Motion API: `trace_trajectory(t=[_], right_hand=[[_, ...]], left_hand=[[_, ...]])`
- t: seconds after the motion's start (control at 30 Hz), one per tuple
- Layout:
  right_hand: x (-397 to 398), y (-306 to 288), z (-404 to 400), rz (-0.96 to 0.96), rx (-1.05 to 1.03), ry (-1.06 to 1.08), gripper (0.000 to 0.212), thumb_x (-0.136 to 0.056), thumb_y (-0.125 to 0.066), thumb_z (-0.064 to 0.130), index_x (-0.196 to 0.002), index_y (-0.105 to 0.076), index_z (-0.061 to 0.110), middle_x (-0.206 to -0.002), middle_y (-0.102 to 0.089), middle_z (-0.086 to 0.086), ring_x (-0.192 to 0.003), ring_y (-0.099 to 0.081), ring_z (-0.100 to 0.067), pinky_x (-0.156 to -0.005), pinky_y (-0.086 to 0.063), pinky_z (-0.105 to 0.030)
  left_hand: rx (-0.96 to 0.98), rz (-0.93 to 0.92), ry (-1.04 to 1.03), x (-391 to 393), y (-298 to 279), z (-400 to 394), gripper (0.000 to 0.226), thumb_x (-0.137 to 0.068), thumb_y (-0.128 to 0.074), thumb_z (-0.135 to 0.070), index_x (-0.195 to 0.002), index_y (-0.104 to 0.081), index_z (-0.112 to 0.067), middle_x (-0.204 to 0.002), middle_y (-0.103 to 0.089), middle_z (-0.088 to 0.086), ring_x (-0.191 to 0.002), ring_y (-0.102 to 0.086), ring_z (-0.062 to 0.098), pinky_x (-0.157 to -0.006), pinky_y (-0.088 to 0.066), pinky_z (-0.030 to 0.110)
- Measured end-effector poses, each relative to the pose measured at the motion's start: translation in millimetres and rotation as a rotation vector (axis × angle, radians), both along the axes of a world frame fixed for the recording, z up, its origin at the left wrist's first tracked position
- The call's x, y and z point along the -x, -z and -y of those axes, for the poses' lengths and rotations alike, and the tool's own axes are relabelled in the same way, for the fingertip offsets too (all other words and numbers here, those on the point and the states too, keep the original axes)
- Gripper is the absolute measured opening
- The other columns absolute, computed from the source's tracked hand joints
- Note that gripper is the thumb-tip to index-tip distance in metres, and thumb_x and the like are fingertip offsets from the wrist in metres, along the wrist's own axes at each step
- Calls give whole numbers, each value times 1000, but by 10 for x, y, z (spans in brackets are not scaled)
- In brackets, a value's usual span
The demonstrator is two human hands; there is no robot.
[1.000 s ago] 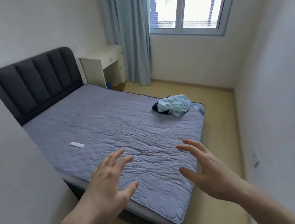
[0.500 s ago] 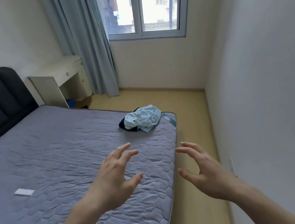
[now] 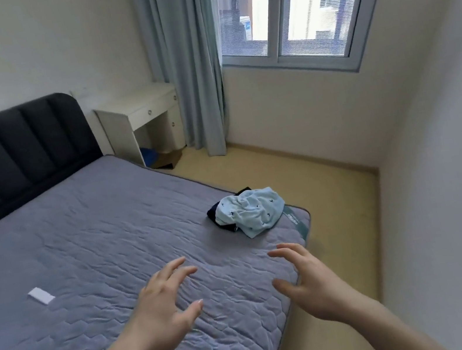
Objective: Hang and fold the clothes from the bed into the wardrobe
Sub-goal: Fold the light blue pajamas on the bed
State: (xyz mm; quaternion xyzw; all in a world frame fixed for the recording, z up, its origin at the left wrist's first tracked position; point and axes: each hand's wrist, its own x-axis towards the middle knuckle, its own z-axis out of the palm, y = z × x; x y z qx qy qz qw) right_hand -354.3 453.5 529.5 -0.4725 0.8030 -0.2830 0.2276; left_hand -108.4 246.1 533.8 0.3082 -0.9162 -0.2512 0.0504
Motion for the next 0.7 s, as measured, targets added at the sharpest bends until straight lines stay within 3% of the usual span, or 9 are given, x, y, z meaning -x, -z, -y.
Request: trace_trajectory(t=[0.3,0.57,0.7], right_hand=[[1445,322,992,-3,-95,-67,49,-97,-58,48,-144,-43,43,-152,-28,29,-141,-31,3,-113,-31,-23],[2624,654,1836,34,-163,-64,43,-96,-61,44,-138,-48,43,-143,-30,30,-127,-34,9,-101,-30,-16],[3219,983,2392,57,-220,-138,41,-96,-62,39,-135,-50,43,-140,-31,29,-129,-38,5,-98,-32,-16]], left_hand=[[-79,55,-83,1333,515,1058,61,-88,-63,-54,-144,-45,-41,-160,-29,-17,-146,-32,9,-120,-30,34],[-153,72,-142,2454,768,1727,57,-91,-63,-50,-144,-45,-39,-160,-27,-16,-147,-31,10,-119,-30,33],[-173,101,-236,2856,972,2052,55,-92,-63,-47,-144,-46,-37,-161,-26,-15,-146,-32,11,-118,-30,31]])
